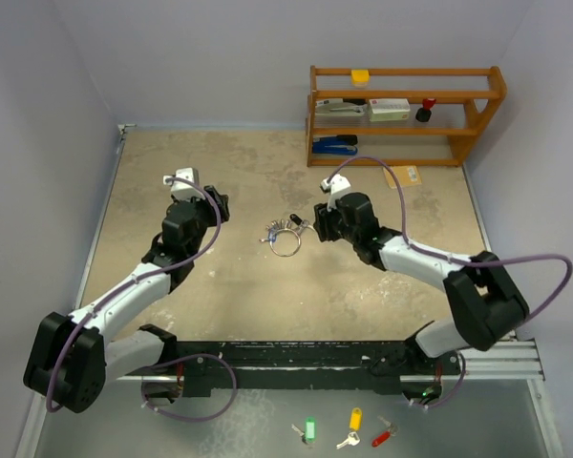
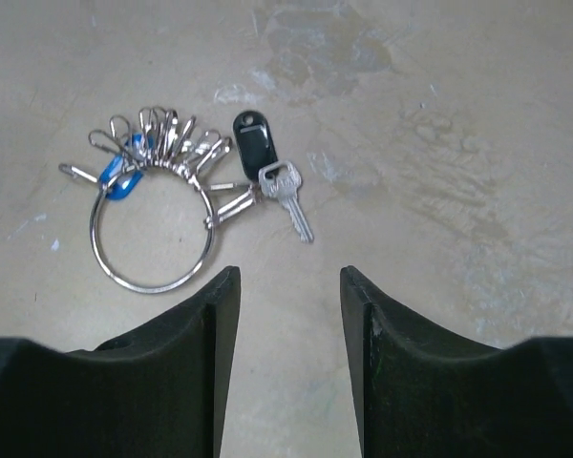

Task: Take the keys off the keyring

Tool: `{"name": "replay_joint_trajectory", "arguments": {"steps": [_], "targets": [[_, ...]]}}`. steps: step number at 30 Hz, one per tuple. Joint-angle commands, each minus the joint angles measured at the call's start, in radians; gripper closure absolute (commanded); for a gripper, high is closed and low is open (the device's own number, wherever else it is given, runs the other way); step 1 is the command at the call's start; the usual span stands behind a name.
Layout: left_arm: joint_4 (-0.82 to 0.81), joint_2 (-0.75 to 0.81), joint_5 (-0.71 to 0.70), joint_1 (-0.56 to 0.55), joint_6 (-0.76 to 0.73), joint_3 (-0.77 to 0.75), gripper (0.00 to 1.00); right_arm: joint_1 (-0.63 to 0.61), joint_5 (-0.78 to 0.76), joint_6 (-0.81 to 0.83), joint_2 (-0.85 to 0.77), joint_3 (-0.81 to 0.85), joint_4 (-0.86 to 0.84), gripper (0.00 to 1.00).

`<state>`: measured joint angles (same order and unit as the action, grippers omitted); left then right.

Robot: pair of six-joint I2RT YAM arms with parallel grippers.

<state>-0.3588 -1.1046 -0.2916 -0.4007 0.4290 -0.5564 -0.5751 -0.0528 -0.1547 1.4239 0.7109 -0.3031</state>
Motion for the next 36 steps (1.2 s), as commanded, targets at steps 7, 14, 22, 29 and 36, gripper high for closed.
{"name": "replay_joint_trajectory", "arguments": {"steps": [7, 14, 22, 29, 36], "targets": [[-0.045, 0.026, -0.021, -0.002, 0.026, 0.024, 0.48, -0.042, 0.083, -0.030, 0.204, 0.184, -0.054, 0.59], [-0.045, 0.021, -0.058, -0.001, 0.027, 0.026, 0.49, -0.073, 0.093, -0.046, 0.269, 0.186, -0.033, 0.66], [-0.042, 0.013, -0.068, -0.001, 0.027, 0.030, 0.49, -0.090, 0.094, -0.059, 0.310, 0.186, -0.036, 0.67], [-0.036, 0.032, -0.083, -0.002, 0.018, 0.037, 0.49, -0.091, 0.087, -0.064, 0.357, 0.232, -0.042, 0.70], [-0.037, 0.034, -0.087, -0.001, 0.013, 0.039, 0.49, -0.093, 0.069, -0.057, 0.406, 0.266, -0.038, 0.71]]}}
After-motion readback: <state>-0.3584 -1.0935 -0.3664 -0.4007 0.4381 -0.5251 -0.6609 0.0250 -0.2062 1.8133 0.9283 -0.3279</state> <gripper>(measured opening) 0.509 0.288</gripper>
